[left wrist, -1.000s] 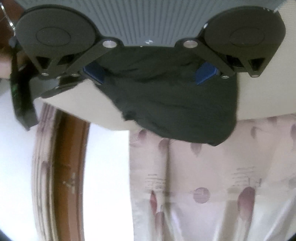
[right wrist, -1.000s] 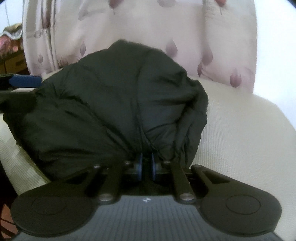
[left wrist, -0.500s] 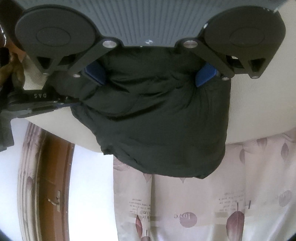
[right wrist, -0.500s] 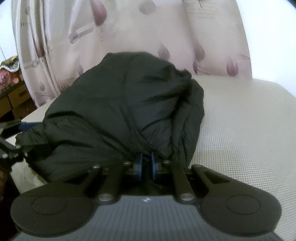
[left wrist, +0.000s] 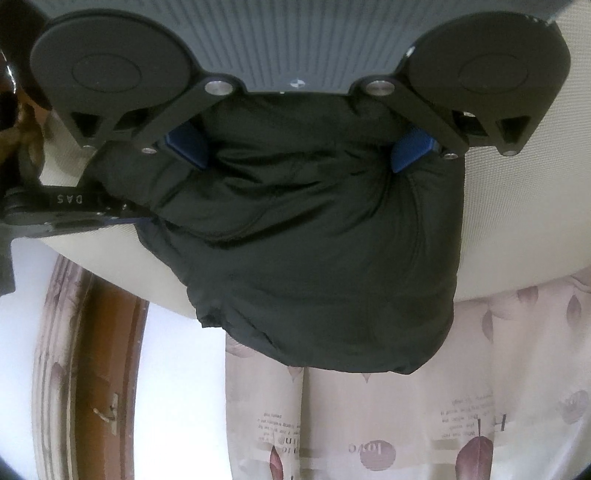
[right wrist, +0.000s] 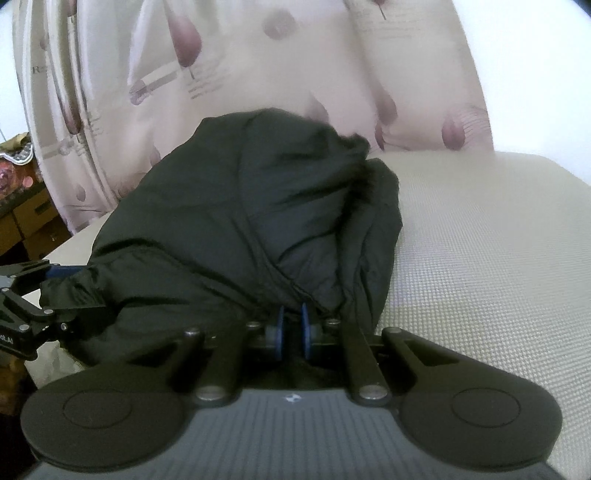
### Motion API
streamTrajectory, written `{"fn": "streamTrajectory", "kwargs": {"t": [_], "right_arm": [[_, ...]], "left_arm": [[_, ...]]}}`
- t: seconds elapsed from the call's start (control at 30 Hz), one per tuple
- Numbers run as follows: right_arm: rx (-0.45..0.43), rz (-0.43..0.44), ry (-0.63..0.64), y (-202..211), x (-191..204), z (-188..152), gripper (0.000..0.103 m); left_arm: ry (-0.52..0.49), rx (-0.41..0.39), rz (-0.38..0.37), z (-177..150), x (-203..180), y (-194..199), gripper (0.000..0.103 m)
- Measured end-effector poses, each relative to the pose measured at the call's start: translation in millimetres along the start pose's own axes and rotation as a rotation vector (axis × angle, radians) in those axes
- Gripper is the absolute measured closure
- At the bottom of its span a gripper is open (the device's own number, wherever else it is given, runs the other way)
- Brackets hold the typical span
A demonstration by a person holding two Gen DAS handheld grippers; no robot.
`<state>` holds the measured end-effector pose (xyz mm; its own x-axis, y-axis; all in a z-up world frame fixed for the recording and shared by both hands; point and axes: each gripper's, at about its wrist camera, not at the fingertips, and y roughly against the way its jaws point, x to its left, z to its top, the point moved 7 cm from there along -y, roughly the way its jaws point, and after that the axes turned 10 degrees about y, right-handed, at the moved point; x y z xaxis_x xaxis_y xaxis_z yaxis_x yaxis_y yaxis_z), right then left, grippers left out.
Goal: Fold large clothes
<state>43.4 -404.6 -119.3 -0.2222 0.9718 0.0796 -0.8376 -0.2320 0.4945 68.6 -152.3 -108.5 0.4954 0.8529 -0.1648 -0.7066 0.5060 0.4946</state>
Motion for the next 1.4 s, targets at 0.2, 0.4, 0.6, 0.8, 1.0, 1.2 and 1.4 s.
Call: {"fn": "streamTrajectory", "kwargs": {"t": [0.2, 0.4, 0.6, 0.8, 1.0, 1.2, 1.4], "right_arm": [[-0.02, -0.077, 0.038, 19, 9, 13, 0.091], [-0.06, -0.112, 0.122, 43, 29, 13, 0.092], [0.01, -0.101, 0.075, 23, 24, -12, 0.093], [0.075, -0.07, 0.076, 32, 21, 20, 0.091], [0.004, -0.089, 0.162, 21, 33, 85, 0.089], [0.073, -0.1, 0.25, -46, 39, 125, 0.078], [0.214, -0.069, 0.154, -97, 9, 116, 0.052]], "left_arm": [[0.005, 0.017, 0.014, -1, -1, 0, 0.0], [0.011, 0.021, 0.019, 0, -4, 0, 0.0], [0.004, 0.028, 0.027, 1, -4, -1, 0.0], [0.01, 0.032, 0.033, 1, -3, -1, 0.0], [0.01, 0.036, 0.041, -1, -6, -1, 0.0], [0.008, 0.043, 0.05, 0, -7, -1, 0.0], [0.004, 0.046, 0.053, 2, -7, -1, 0.0]]}}
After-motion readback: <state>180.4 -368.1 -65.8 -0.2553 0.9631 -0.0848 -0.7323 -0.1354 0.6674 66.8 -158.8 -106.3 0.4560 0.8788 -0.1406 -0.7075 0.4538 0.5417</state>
